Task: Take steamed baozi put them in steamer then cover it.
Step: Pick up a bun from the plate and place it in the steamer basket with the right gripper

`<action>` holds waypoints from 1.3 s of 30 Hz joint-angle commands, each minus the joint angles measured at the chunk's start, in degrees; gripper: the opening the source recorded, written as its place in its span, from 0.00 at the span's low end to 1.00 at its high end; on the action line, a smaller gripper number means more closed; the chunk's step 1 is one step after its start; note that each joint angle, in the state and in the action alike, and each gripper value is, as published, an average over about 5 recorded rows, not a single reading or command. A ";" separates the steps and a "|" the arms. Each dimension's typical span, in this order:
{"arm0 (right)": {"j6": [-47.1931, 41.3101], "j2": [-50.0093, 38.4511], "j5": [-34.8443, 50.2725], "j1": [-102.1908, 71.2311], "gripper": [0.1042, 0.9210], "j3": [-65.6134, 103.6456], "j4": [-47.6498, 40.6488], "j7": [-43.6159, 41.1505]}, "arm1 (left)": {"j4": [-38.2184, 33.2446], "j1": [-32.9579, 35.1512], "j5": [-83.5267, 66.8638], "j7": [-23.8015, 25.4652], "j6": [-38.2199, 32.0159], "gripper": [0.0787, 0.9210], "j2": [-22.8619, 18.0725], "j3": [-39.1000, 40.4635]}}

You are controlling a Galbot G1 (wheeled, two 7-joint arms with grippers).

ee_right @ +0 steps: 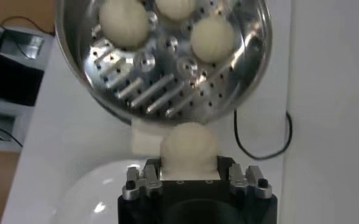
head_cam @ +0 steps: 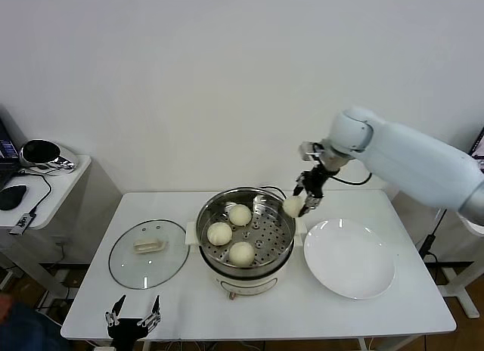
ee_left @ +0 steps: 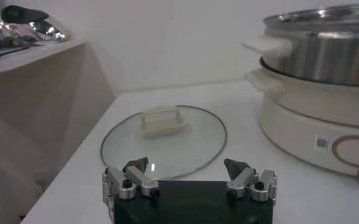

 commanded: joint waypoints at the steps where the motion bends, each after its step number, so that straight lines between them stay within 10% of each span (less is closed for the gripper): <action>1: -2.29 9.13 4.80 3.45 0.57 -5.05 -3.87 -0.05 | -0.07 -0.31 -0.74 0.07 0.03 0.88 0.10 0.04; 39: -7.65 11.41 -4.94 -3.55 0.63 -6.41 -2.58 5.63 | 1.18 -1.66 -2.11 0.17 0.01 0.88 0.15 0.22</action>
